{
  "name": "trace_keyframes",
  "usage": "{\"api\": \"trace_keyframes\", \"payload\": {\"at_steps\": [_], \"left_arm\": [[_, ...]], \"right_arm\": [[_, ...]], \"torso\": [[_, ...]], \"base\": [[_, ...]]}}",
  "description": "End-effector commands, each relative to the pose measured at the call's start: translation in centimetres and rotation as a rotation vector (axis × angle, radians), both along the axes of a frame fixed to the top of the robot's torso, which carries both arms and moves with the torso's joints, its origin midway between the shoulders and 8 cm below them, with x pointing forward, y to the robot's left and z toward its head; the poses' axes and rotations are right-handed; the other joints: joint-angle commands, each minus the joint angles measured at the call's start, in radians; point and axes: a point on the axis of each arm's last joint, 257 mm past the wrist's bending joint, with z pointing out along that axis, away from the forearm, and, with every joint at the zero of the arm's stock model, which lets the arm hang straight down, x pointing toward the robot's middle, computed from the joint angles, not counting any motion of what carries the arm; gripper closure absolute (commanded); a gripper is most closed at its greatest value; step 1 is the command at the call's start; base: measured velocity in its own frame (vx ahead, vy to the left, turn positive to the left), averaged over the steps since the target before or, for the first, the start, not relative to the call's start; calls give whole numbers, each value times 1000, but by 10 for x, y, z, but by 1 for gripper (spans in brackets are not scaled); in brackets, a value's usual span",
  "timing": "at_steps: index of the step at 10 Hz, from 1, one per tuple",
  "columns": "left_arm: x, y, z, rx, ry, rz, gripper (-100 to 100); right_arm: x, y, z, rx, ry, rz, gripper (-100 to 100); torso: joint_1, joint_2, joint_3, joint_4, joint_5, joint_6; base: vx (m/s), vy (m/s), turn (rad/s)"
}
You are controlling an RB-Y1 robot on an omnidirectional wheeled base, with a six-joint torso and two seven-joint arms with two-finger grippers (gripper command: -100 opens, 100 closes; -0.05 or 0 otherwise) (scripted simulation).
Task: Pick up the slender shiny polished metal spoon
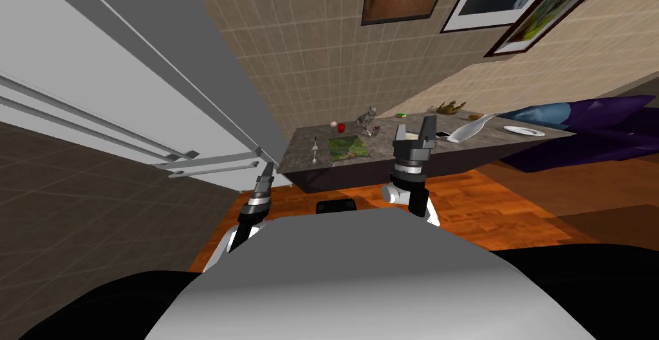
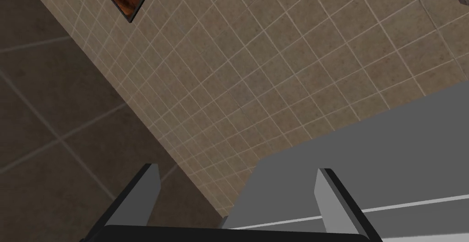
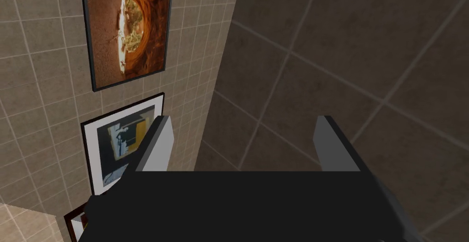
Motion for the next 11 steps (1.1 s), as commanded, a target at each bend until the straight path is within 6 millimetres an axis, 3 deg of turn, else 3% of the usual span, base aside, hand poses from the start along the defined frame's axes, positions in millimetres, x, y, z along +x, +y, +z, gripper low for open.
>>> {"api": "trace_keyframes", "payload": {"at_steps": [1,11], "left_arm": [[-3,-4,-8,69,31,-7,-100],[-61,8,-108,658,318,-83,-100]], "right_arm": [[0,0,0,0,0,0,0],[0,0,0,0,0,0,0]], "torso": [[0,0,0,0,0,0],[2,-3,-2,-1,1,-1]], "base": [[-62,-24,-129],[-40,-34,-285]]}}
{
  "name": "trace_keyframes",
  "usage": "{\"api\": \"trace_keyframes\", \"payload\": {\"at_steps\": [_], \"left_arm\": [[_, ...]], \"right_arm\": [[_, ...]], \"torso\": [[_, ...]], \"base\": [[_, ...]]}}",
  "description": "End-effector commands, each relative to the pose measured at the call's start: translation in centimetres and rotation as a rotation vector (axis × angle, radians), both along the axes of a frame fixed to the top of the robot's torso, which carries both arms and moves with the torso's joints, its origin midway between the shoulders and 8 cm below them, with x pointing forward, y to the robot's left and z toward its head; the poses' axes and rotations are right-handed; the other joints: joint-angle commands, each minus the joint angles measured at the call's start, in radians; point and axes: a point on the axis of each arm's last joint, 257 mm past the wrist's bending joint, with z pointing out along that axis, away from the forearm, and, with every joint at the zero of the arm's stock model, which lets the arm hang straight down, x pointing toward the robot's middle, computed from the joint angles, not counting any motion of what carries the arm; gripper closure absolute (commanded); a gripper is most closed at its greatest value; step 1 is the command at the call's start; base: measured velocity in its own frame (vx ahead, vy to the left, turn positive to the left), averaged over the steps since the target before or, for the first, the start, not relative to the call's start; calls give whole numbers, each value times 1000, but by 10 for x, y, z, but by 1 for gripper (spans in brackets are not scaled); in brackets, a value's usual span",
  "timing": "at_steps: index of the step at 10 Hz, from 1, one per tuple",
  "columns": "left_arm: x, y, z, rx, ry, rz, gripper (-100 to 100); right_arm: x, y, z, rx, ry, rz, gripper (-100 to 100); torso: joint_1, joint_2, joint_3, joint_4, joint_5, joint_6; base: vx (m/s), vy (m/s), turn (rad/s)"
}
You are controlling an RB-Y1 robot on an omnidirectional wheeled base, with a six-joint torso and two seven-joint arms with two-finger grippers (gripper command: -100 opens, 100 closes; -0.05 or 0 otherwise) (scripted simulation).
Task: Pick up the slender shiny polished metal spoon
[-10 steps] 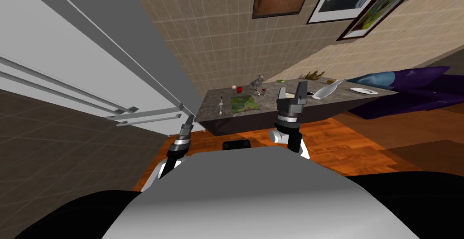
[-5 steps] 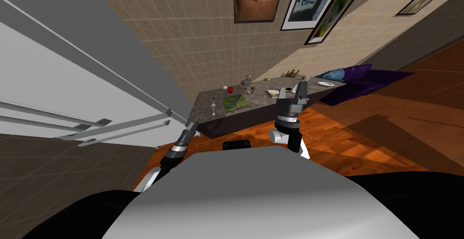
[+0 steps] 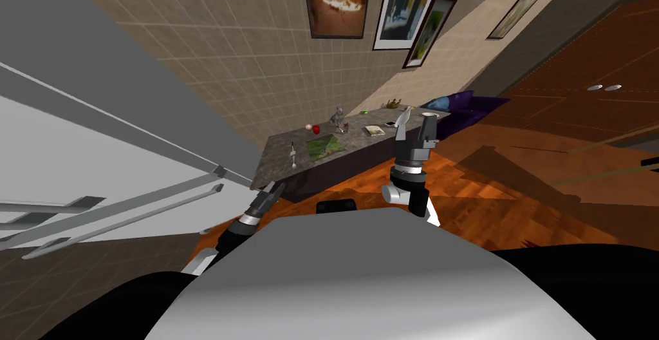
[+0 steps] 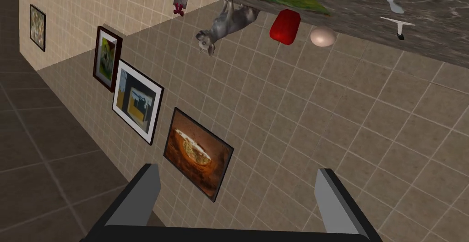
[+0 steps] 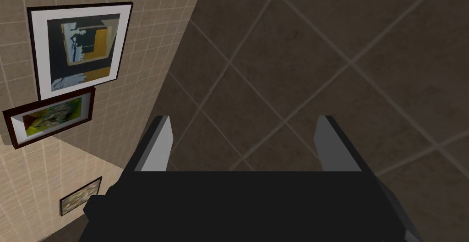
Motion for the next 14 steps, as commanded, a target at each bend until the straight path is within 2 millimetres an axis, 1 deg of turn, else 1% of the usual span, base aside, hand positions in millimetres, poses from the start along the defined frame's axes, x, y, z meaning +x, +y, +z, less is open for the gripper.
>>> {"api": "trace_keyframes", "payload": {"at_steps": [1,2,3,4,5,6,7,8,9,10,11,12,13,14], "left_arm": [[-11,4,-13,59,36,-17,-100],[-22,8,-28,149,75,-41,-100],[-26,8,-32,159,91,-49,-100],[-38,14,-45,248,127,-76,-100],[-43,14,-49,257,146,-86,-100],[-58,21,-64,340,190,-117,-100],[-62,21,-66,352,199,-129,-100],[-74,28,-78,435,232,-164,-100],[-81,28,-82,445,252,-178,-100],[-94,36,-93,525,283,-216,-100],[-101,36,-97,535,302,-232,-100],[-117,45,-108,610,339,-275,-100],[-123,45,-110,621,351,-291,-100],[-138,55,-119,695,383,-335,-100]], "right_arm": [[0,0,0,0,0,0,0],[0,0,0,0,0,0,0],[0,0,0,0,0,0,0],[0,0,0,0,0,0,0],[0,0,0,0,0,0,0],[0,0,0,0,0,0,0],[0,0,0,0,0,0,0],[0,0,0,0,0,0,0],[0,0,0,0,0,0,0],[0,0,0,0,0,0,0],[0,0,0,0,0,0,0],[0,0,0,0,0,0,0],[0,0,0,0,0,0,0],[0,0,0,0,0,0,0]], "torso": [[0,0,0,0,0,0],[1,0,0,0,0,-1],[0,-1,0,0,0,0],[1,-1,-1,0,0,-1],[1,-1,-1,0,0,0],[2,-1,-1,0,0,-1],[1,-2,-1,0,0,0],[2,-2,-1,0,0,-1],[2,-3,-1,-1,0,0],[2,-2,-1,0,0,-1],[2,-3,-2,-1,0,0],[2,-3,-1,0,1,-2],[3,-3,-2,-1,1,-1],[3,-3,-2,-1,1,-1]], "base": [[-13,-29,-191],[-5,-37,-351],[-4,-23,-197],[0,-29,-338],[-1,-18,-235],[5,-28,-359],[9,-18,-196],[22,-22,-346],[17,-13,-253],[20,-19,-381],[19,-7,-191],[28,-7,-297],[25,-3,-267],[33,-1,-390]]}}
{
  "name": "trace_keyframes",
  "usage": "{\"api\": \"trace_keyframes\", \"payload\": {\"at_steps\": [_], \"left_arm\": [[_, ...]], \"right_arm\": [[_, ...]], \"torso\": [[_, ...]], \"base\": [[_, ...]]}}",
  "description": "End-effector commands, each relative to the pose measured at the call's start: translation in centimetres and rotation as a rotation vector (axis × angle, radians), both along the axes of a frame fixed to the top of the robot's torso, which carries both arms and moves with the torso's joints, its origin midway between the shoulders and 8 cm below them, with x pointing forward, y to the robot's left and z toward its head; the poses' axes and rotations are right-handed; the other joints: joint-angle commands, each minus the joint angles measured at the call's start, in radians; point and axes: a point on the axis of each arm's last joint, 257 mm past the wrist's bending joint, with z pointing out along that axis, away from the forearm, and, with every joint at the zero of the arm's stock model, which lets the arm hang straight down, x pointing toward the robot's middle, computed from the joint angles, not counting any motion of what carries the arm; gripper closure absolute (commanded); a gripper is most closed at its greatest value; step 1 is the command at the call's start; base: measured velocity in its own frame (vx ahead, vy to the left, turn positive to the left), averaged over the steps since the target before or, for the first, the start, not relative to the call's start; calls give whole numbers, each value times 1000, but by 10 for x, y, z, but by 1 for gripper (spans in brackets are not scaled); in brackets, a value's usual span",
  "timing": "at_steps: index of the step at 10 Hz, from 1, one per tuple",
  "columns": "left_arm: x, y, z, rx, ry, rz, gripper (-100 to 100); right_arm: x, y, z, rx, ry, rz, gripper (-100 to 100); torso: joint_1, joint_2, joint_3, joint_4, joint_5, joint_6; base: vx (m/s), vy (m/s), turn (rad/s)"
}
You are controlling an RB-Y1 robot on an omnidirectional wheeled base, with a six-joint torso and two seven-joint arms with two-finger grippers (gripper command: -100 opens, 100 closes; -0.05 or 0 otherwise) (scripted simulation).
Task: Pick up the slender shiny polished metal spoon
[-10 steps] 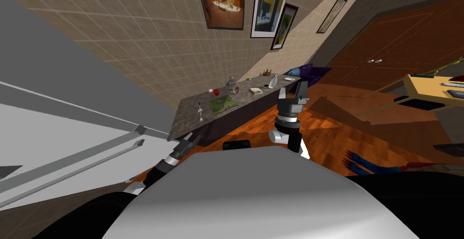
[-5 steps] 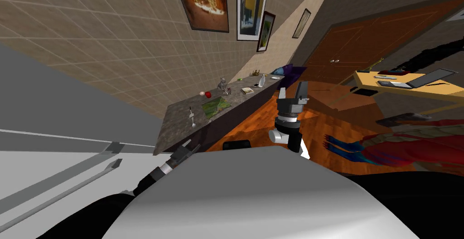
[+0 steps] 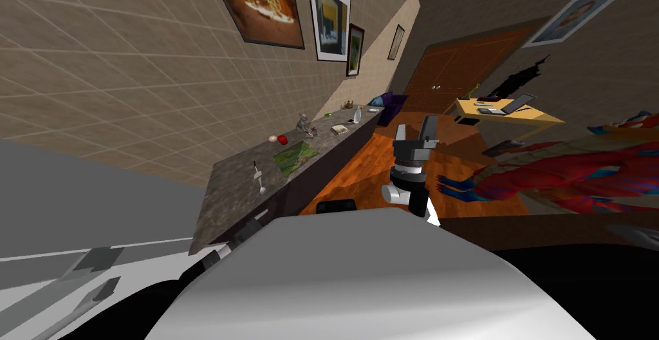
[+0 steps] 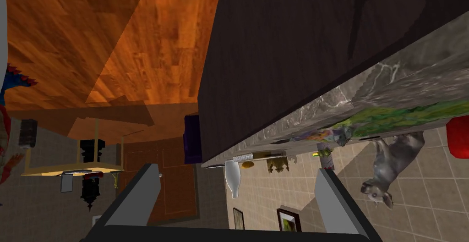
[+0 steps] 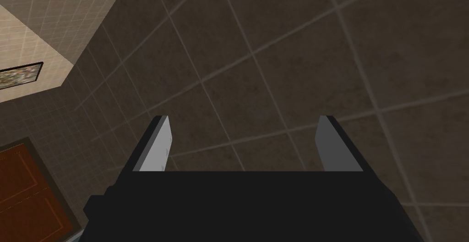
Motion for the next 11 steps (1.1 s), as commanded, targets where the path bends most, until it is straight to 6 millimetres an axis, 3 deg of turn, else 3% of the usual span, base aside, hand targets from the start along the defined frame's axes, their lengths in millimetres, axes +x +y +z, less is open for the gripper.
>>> {"api": "trace_keyframes", "payload": {"at_steps": [1,3,4,5,6,7,8,9,10,11], "left_arm": [[-14,5,-6,46,36,-43,-100],[-36,16,-16,119,90,-108,-100],[-58,27,-25,179,142,-156,-100],[-58,26,-25,187,142,-175,-100],[-80,38,-32,243,192,-226,-100],[-80,37,-32,249,192,-245,-100],[-102,49,-38,300,242,-301,-100],[-101,49,-38,306,241,-316,-100],[-121,60,-42,352,287,-377,-100],[-122,60,-42,357,287,-388,-100]], "right_arm": [[0,0,0,0,0,0,0],[0,0,0,0,0,0,0],[0,0,0,0,0,0,0],[0,0,0,0,0,0,0],[0,0,0,0,0,0,0],[0,0,0,0,0,0,0],[0,0,0,0,0,0,0],[0,0,0,0,0,0,0],[0,0,0,0,0,0,0],[0,0,0,0,0,0,0]], "torso": [[0,0,0,0,0,0],[1,-1,0,0,0,0],[1,0,0,0,0,-2],[1,-1,0,0,0,0],[1,-1,0,0,0,-1],[2,-1,-1,0,0,0],[2,-1,-1,0,1,-1],[2,-1,-1,0,0,0],[2,-1,0,0,1,-2],[3,-1,-1,0,1,-1]], "base": [[33,12,-198],[36,17,-296],[42,12,-326],[38,18,-204],[50,30,-322],[39,38,-183],[36,34,-333],[37,44,-213],[44,51,-333],[36,50,-185]]}}
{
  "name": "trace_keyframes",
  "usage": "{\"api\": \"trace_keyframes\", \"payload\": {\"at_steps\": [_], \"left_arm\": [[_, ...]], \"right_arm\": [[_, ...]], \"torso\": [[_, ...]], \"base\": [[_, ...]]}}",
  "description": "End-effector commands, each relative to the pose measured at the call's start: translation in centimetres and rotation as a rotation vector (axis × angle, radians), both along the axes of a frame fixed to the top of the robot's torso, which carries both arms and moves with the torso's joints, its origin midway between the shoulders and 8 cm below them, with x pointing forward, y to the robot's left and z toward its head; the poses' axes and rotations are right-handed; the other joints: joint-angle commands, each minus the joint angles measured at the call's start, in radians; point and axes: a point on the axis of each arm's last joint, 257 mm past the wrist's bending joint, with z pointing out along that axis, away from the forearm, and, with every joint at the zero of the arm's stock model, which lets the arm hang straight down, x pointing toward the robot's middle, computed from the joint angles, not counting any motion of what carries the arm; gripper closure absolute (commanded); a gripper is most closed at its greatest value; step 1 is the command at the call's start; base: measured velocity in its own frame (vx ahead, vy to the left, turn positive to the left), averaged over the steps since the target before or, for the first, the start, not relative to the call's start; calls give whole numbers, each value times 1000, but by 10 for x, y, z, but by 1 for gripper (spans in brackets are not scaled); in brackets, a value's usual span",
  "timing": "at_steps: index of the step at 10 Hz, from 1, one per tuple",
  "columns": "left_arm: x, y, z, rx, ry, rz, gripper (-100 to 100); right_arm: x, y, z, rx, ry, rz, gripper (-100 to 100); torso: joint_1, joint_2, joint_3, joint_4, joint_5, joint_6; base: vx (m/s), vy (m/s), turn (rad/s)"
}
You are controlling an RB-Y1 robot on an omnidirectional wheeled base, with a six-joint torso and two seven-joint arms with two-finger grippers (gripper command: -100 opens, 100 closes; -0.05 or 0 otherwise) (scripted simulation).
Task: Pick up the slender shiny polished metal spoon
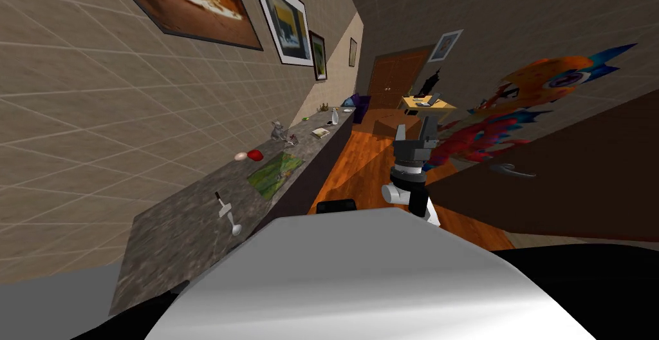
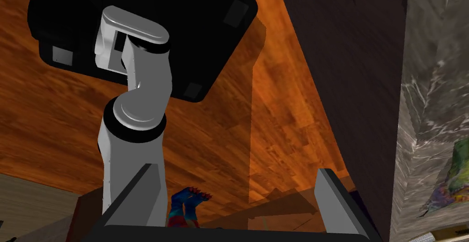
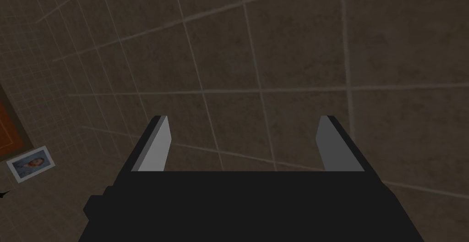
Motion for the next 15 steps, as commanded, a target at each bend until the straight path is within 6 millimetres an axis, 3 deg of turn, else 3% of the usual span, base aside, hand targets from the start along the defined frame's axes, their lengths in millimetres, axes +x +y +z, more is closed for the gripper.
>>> {"api": "trace_keyframes", "payload": {"at_steps": [1,2,4,5,7,8,12,15], "left_arm": [[-19,13,-2,51,48,-83,-100],[-23,13,-2,52,55,-86,-100],[-58,37,-5,124,139,-197,-100],[-59,36,-5,125,144,-224,-100],[-87,58,-5,180,216,-335,-100],[-90,58,-5,179,221,-351,-100],[-133,91,-1,241,335,-555,-100],[-149,106,2,259,380,-644,-100]], "right_arm": [[0,0,0,0,0,0,0],[0,0,0,0,0,0,0],[0,0,0,0,0,0,0],[0,0,0,0,0,0,0],[0,0,0,0,0,0,0],[0,0,0,0,0,0,0],[0,0,0,0,0,0,0],[0,0,0,0,0,0,0]], "torso": [[0,0,0,0,0,0],[0,-1,-1,0,0,1],[0,0,0,0,0,1],[3,-1,-1,0,0,1],[2,0,0,0,0,1],[4,0,0,0,1,1],[4,-1,-1,0,1,0],[2,-1,0,0,1,-1]], "base": [[48,54,-365],[36,56,-153],[39,72,-399],[35,94,-116],[27,96,-301],[14,89,-143],[24,104,-274],[11,90,-190]]}}
